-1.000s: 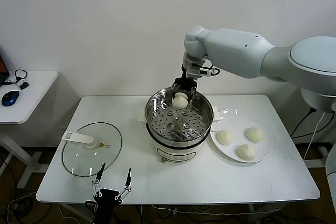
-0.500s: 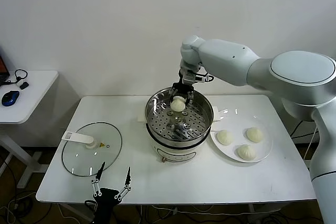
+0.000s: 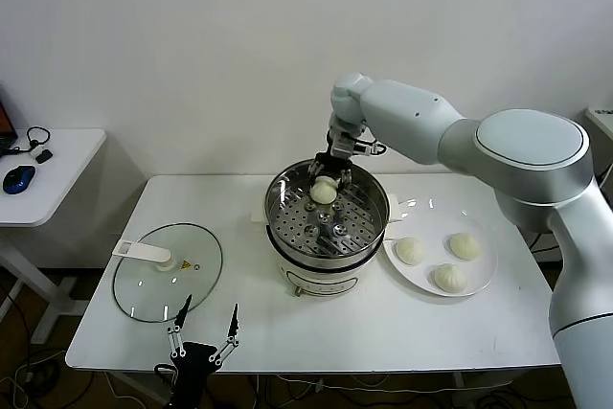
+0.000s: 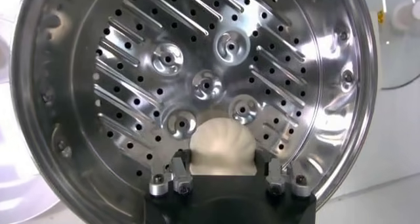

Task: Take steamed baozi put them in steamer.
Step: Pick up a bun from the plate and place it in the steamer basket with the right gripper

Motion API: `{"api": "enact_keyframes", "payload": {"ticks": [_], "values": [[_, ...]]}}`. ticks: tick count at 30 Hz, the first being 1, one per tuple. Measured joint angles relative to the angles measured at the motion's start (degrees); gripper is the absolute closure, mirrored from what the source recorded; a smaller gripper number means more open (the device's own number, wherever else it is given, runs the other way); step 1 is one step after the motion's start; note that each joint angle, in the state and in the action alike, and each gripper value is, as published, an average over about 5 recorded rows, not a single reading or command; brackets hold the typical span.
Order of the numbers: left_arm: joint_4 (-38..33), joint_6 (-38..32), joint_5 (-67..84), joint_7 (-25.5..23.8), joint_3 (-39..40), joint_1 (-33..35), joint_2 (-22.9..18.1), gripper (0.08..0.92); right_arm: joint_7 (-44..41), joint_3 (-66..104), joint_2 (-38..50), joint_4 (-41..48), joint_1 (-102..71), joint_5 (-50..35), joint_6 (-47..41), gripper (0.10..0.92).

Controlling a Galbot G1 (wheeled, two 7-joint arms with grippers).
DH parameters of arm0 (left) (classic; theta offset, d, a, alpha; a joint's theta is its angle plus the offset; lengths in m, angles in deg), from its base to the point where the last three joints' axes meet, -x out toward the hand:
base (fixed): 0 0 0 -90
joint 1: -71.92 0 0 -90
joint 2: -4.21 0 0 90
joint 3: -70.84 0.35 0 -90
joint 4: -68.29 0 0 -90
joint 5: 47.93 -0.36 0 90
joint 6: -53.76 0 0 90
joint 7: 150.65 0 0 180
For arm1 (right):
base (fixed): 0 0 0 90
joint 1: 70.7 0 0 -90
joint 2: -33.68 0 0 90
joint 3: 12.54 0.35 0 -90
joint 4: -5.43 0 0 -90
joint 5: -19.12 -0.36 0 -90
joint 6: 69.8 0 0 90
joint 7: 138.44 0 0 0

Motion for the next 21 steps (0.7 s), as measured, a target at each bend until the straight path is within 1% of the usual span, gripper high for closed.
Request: {"api": "enact_keyframes", "payload": {"ticks": [4, 7, 14, 21], "values": [[-0.1, 0.0, 0.0, 0.0, 0.0, 0.0, 0.0, 0.177, 0.3, -0.2, 0.2, -0.3, 0.2, -0.6, 0.0, 0.233], [-0.3, 0.0, 0.0, 0.0, 0.0, 0.2, 0.0, 0.177, 0.1, -0.6, 0.7, -0.9, 0.8, -1.5, 0.0, 0.207], [-1.1, -0.1, -0.1, -0.1, -0.1, 0.8, 0.0, 0.177, -2.0, -2.9, 1.9, -3.0, 3.9, -5.3, 0.0, 0.202], [-1.8, -0.1, -0.3, -0.1, -0.1, 1.4, 0.0, 0.177, -5.5, -8.3, 3.8, -5.9, 9.3, -14.4, 0.0, 0.203]]}}
